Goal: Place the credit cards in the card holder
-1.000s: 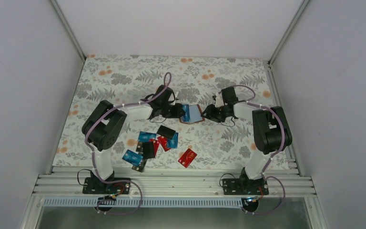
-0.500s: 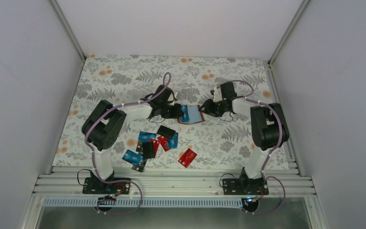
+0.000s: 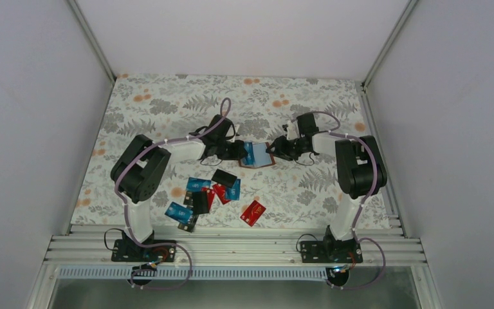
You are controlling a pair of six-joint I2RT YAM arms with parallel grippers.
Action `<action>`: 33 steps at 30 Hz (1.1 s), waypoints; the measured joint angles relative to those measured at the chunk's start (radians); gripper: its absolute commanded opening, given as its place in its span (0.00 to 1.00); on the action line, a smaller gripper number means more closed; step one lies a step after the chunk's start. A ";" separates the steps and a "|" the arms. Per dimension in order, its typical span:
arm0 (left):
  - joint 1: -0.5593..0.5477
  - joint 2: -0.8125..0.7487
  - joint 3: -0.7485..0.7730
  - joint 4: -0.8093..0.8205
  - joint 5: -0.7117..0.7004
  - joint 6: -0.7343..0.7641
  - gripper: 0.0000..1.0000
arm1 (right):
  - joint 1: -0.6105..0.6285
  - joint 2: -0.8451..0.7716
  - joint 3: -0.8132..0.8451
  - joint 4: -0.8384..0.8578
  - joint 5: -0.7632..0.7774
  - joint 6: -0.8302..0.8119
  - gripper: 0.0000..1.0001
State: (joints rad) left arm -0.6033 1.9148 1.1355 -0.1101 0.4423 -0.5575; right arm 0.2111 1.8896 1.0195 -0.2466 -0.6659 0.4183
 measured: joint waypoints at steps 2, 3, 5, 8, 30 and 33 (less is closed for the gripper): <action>0.003 0.000 -0.012 0.014 0.001 0.000 0.02 | 0.000 0.000 0.000 0.002 -0.007 0.001 0.45; 0.005 0.000 -0.018 0.019 0.002 0.000 0.02 | 0.000 0.000 0.000 0.003 -0.011 0.000 0.45; 0.011 0.000 -0.040 0.035 0.006 0.000 0.02 | 0.000 0.000 0.000 0.004 -0.015 0.000 0.45; 0.020 0.001 -0.063 0.052 0.014 0.000 0.02 | 0.000 0.000 0.000 0.003 -0.016 0.000 0.46; 0.043 0.009 -0.094 0.109 0.079 -0.017 0.02 | -0.007 -0.006 -0.041 0.039 -0.085 0.025 0.04; 0.052 0.009 -0.108 0.122 0.114 -0.051 0.02 | -0.007 -0.006 -0.054 0.047 -0.090 0.026 0.05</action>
State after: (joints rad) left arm -0.5510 1.9240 1.0275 0.0124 0.5568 -0.6083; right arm 0.2039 1.8839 0.9657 -0.1997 -0.7555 0.4442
